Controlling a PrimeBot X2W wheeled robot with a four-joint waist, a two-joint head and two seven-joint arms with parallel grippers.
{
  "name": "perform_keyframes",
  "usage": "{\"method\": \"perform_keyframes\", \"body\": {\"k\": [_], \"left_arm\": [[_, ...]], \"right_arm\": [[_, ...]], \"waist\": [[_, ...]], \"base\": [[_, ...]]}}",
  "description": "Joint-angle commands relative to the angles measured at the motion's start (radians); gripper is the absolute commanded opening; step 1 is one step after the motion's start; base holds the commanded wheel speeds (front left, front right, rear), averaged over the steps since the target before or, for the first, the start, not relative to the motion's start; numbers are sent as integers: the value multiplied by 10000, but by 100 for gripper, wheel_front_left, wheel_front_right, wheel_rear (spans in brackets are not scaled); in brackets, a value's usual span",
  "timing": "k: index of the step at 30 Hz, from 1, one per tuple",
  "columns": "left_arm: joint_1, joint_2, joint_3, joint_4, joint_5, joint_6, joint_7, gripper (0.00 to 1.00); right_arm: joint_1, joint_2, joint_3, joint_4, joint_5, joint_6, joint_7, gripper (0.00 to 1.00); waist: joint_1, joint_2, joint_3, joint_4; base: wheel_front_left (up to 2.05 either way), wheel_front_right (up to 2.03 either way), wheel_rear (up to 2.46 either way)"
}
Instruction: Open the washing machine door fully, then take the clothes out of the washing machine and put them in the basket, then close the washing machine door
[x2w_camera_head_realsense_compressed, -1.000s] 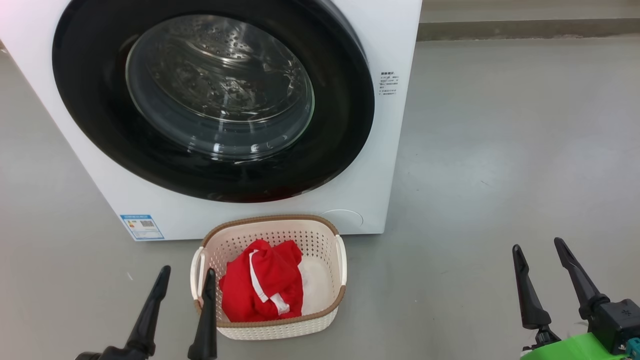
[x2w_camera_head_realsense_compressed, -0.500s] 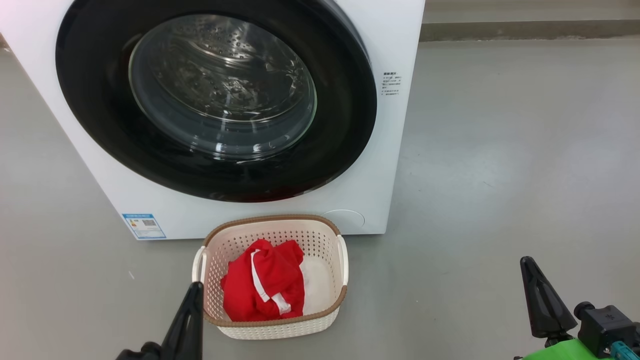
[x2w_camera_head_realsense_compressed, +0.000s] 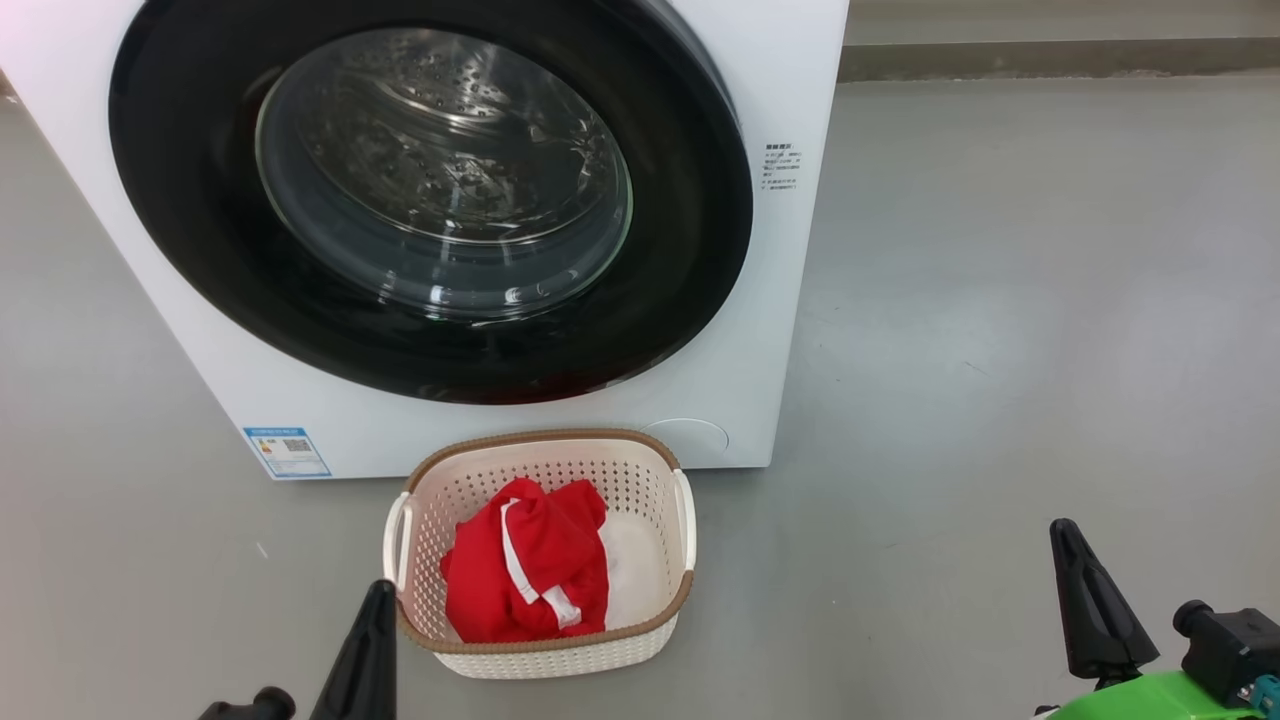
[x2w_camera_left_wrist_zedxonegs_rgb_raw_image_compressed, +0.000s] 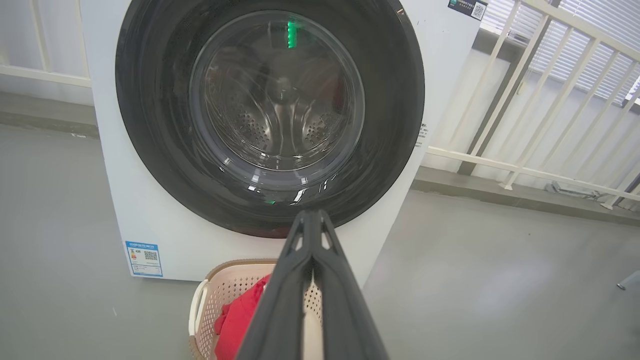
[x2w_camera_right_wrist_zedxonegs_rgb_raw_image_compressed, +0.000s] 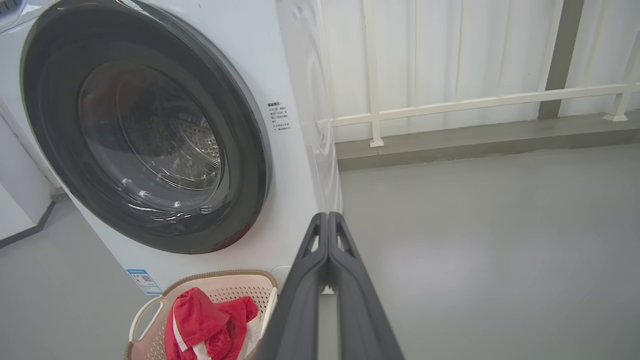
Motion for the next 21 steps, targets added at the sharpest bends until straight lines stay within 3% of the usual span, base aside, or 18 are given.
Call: {"method": "perform_keyframes", "body": {"k": [1,21], "left_arm": [[-347,105,130,-182,-382,-89,47,0],[-645,241,277,191,-2867,-263,490,0]], "right_arm": [[-288,-83,-6,-189,395,-5,57,0],[-642,-132,-8,56,2759,-11,646,0]], "waist": [[0,-1,3,-2],[0,-1,25,-21]], "base": [[0,0,0],[0,0,0]]}}
